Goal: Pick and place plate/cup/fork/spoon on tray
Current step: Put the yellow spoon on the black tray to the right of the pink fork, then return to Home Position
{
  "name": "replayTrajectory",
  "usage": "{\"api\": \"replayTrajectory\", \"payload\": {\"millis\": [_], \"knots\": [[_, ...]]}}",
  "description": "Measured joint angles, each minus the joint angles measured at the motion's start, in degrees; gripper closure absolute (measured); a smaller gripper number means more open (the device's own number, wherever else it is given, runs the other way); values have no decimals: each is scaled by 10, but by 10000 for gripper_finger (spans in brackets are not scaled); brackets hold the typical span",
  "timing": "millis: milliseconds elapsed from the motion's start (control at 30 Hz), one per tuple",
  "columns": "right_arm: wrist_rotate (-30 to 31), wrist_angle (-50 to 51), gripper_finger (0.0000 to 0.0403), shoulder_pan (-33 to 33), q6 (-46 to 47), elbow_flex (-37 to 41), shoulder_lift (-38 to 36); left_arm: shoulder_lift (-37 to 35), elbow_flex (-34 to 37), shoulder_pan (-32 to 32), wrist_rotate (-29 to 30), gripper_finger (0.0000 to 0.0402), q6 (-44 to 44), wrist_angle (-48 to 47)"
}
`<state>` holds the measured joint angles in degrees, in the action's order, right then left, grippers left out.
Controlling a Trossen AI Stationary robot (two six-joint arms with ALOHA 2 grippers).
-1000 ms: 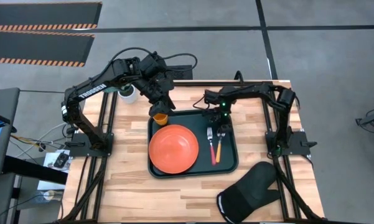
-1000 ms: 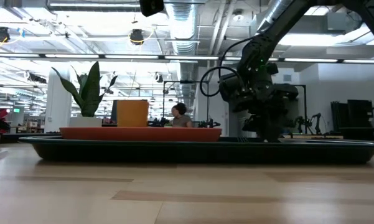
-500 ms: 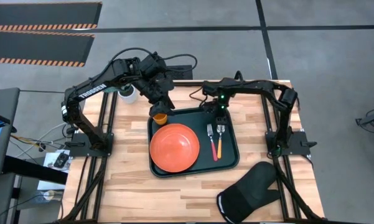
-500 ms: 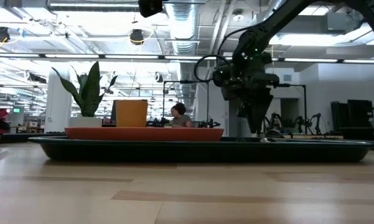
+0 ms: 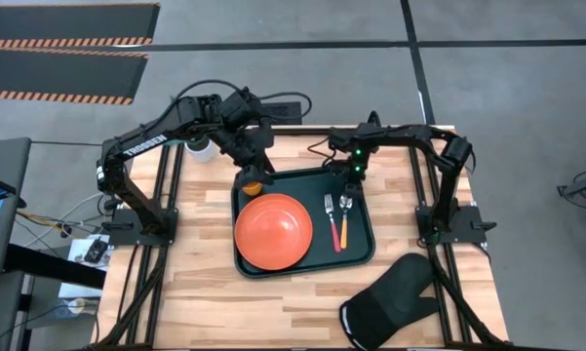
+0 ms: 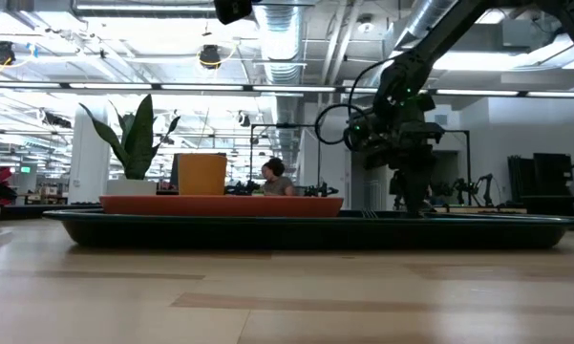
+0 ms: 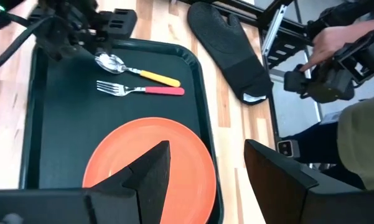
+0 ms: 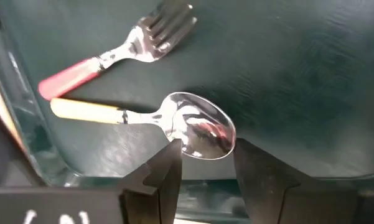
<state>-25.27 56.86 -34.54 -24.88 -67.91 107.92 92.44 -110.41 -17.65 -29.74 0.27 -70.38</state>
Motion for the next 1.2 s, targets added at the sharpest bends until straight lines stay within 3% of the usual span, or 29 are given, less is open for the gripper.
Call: {"api": "replayTrajectory", "payload": {"millis": [333, 567, 833, 1000, 1100, 1200], "knots": [[-14, -5, 235, 8, 26, 46, -1, 0, 0, 10, 22, 210, -3, 0], [-28, -4, 235, -13, 49, 48, -59, 0, 0, 15, 25, 210, -4, 0], [-70, -34, 235, -53, 91, 84, -230, 0, 0, 57, 50, 210, 9, 20], [-88, -160, 235, -48, 152, 156, -357, 0, 0, 90, 82, 210, 11, 51], [-121, -282, 235, -40, 197, 217, -437, -3, 1, 102, 102, 210, 12, 58], [-109, -395, 235, -37, 266, 274, -512, -15, 2, 109, 123, 210, 3, 69]]}}
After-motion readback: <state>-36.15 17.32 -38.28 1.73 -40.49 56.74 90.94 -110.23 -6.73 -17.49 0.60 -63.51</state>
